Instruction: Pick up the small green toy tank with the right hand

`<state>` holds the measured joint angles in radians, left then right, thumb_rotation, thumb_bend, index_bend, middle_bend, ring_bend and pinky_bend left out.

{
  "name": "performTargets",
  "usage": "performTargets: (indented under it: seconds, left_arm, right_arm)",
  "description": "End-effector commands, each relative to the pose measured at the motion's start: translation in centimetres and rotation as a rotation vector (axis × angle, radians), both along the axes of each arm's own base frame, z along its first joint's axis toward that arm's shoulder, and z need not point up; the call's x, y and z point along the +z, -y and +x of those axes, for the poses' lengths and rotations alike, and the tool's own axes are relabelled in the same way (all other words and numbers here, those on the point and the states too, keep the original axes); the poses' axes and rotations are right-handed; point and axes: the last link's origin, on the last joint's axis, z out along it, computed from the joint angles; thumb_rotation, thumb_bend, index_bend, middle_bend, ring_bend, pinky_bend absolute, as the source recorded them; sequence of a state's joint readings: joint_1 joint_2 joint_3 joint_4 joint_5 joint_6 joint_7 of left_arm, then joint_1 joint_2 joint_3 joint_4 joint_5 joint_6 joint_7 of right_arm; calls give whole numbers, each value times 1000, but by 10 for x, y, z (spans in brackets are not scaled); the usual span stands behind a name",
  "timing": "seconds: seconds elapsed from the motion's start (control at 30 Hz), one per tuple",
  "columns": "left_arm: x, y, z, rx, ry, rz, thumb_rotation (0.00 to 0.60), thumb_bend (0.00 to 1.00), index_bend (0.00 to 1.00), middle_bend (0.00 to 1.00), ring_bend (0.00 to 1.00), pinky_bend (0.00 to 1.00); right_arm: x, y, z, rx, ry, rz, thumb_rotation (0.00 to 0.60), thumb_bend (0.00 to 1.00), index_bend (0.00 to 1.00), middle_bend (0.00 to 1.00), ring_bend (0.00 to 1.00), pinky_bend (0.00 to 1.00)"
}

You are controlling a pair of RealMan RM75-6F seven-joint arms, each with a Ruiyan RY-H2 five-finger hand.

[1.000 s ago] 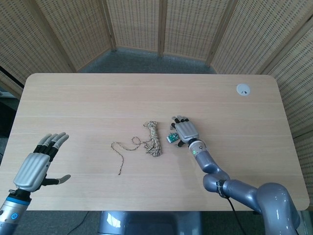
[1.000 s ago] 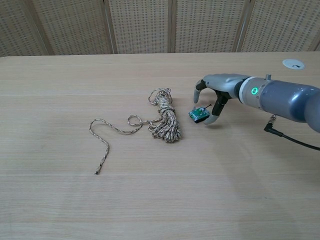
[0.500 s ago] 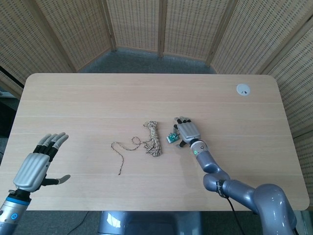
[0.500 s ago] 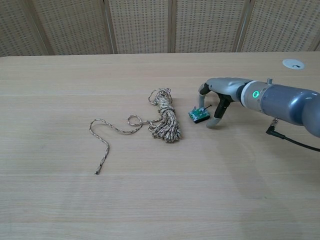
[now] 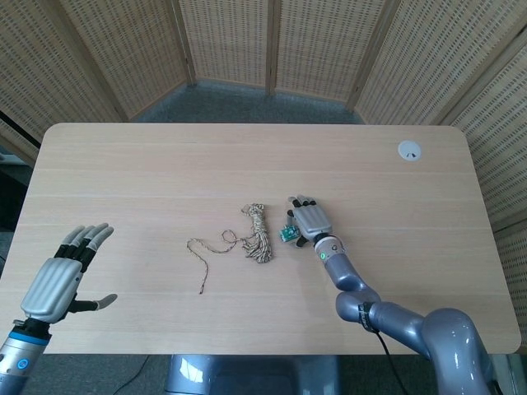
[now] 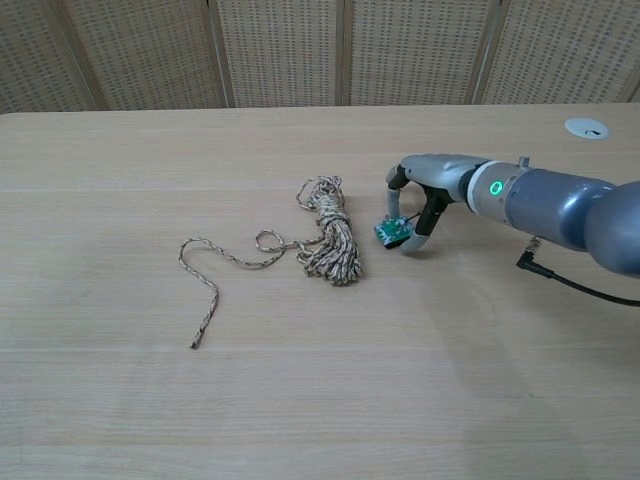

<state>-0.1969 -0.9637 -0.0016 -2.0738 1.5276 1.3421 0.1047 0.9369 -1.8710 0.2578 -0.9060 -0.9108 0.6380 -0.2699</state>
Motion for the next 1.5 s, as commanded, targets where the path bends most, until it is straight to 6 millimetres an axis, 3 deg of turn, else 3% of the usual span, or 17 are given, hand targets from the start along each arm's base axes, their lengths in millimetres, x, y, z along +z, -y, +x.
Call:
performTargets:
  seconds: [0.03,0.3,0.63,0.83,1.03,1.27,1.5]
  left_arm:
    - [-1,0,0,0,2,-2,600,135,0,0,0,0]
    - [0,1,-4,9,3,0,600,136,0,0,0,0]
    - [0,1,-4,5,5,0,600,134,0,0,0,0]
    - [-2,0,-2,0,4,-5,600,135,0,0,0,0]
    - [-3,1,1,-9,4,-9,600,135,0,0,0,0]
    - [-2,4,5,-26,6,-4,600,135,0,0,0,0]
    - [3,13,6,-33,13,11,600,136,0,0,0,0]
  right_arm:
    - [-2,0,3,0,1,3,600,164,465,0,0,0]
    - [0,4,8,-14,10,-13,600,180,610,0,0,0]
    - [14,5,-3,-51,38,-48,600,189,649,0,0,0]
    - [44,6,-2,-44,85,-106,600,181,642,0,0,0]
    - [88,6,11,-32,184,-177,600,180,637,0,0,0]
    - [144,4,41,18,296,-254,600,178,635,0,0,0]
    - [181,-1,72,65,383,-281,600,180,635,0,0,0]
